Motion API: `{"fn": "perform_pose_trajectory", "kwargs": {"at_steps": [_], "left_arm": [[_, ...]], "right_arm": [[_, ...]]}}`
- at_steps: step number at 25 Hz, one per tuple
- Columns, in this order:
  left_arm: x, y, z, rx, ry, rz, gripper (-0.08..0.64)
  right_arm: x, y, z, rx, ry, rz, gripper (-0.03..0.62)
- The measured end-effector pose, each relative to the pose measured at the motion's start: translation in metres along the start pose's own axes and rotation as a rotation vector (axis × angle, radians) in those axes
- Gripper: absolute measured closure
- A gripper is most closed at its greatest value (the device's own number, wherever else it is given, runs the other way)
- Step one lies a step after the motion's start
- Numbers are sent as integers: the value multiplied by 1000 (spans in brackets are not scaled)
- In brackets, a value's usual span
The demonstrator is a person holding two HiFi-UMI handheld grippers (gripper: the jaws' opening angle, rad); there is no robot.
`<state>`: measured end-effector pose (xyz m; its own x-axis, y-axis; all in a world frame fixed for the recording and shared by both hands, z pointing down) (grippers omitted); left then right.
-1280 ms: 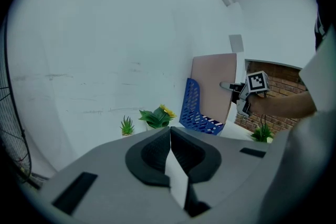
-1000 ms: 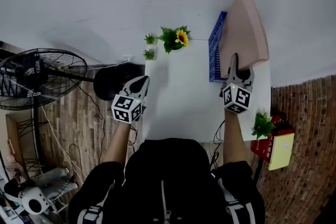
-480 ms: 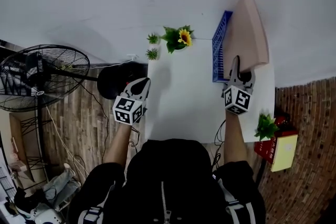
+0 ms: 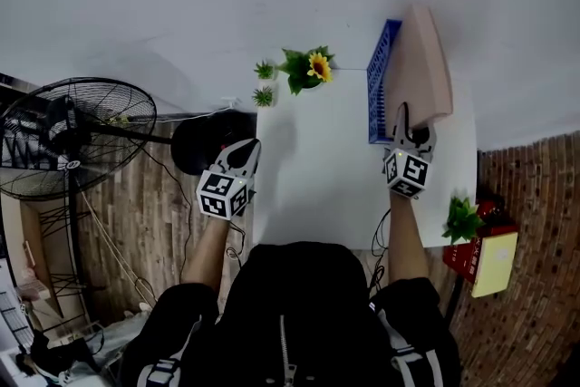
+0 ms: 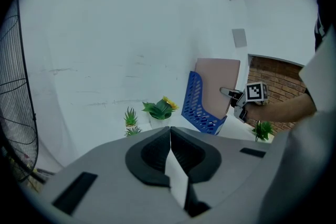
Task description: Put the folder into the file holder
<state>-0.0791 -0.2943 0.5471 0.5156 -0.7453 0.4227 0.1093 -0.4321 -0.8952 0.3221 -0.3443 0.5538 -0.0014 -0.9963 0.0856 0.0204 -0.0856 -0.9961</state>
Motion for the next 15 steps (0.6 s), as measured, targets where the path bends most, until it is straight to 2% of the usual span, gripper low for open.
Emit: {"fn": "perform_pose_trajectory", "kwargs": {"at_steps": [9, 15], "left_arm": [[-8, -1, 0, -2, 16, 12, 535], [-17, -7, 0, -16, 25, 18, 535]], "right_arm": [[6, -39, 3, -27, -19, -123, 411], [9, -56, 0, -69, 13, -216, 399]]}}
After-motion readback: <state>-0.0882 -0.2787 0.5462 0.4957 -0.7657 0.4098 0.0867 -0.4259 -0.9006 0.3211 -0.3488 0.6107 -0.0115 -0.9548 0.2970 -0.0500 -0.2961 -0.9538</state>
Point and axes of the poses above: the fingertips, and each gripper's own axes: x forward along the fingers, z to its right, y out of its top, the point moved 7 cm from there along -x, backward along the fingers, and after that the axes turned 1 degree about x, right-handed, at the moved point
